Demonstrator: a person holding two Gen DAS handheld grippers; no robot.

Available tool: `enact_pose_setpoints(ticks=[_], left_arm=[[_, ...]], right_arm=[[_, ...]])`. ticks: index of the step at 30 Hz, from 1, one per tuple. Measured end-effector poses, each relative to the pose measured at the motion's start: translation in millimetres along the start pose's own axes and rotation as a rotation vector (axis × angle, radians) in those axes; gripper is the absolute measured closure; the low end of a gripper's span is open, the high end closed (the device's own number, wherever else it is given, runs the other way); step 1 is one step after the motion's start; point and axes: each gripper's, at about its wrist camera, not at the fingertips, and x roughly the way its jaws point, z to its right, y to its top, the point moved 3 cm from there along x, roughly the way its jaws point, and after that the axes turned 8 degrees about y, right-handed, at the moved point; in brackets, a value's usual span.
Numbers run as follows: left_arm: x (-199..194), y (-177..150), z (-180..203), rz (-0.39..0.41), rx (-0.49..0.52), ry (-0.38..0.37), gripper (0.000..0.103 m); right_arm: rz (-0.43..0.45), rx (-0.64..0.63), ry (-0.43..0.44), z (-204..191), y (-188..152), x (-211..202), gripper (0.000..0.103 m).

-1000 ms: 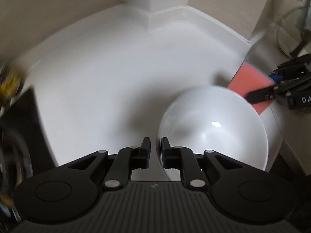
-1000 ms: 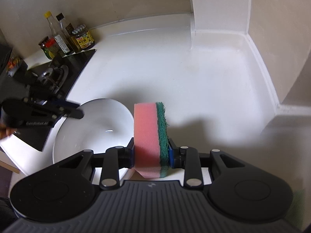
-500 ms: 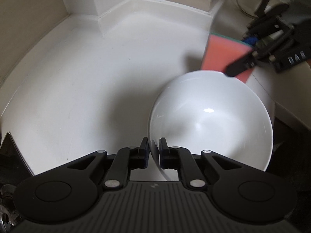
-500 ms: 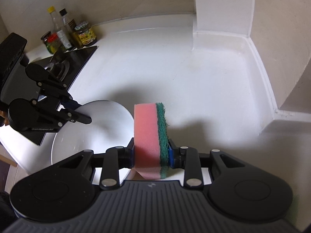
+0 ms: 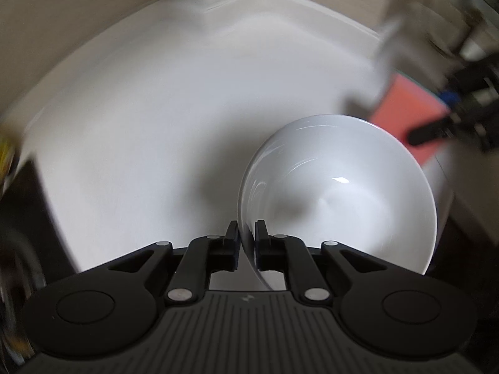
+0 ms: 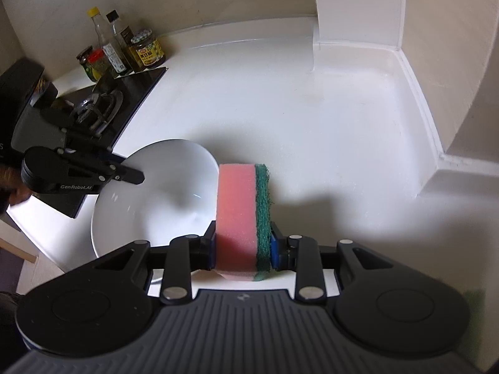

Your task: Clean bowl

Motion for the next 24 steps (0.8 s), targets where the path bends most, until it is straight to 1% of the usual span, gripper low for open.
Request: enact_pose_setpoints(ticks=[3,5,6,9,11,13,16,19,22,24], left_arm=[[4.8,10.0,2.9,0.01,0.091,-0.028,0.095],[5.6,11.1,0.2,-0.003,0.014,-0.007,0.093],[3.5,8.4,-0.8,-0.013,-0.052,0.022,0.092],[-1.1,-3.5,5.9,-0.029,-0.179,0.082,0.092],[0.0,-11.6,13.5,-0.042,-0.196,0.098,0.093],[-1.2,-15.0,19.9,-0.039,-0.199,0.116,0.093],[3.3,-9.3,18.9,-0.04,-0.156,0.099,0.094],[8.4,-0.7,11.4,-0.024,-0.043,0.068,0.094],[14.1,10.6,13.4,0.002,0.097,0.022,0.094],[18.7,18.3,17.3,0.017,0.133,0.002,0.094]], right_arm=[[0.021,0.008,-0.025,1.9,7.9,4.8,0.076],[0.027,0.018,-0.026,2.5,9.0,5.4,0.076],[0.03,0.021,-0.02,2.6,8.3,5.1,0.076],[0.041,0.046,-0.002,4.4,4.1,2.9,0.076],[0.053,0.073,0.001,6.1,0.9,1.3,0.076],[0.06,0.097,0.01,7.1,-2.1,0.2,0.076],[0.051,0.071,0.011,2.8,-5.2,0.1,0.076],[0.028,0.015,0.016,0.2,-4.5,-0.1,0.076],[0.04,0.01,0.006,2.4,0.5,1.2,0.076],[0.057,0.016,-0.011,4.3,4.7,3.0,0.076]])
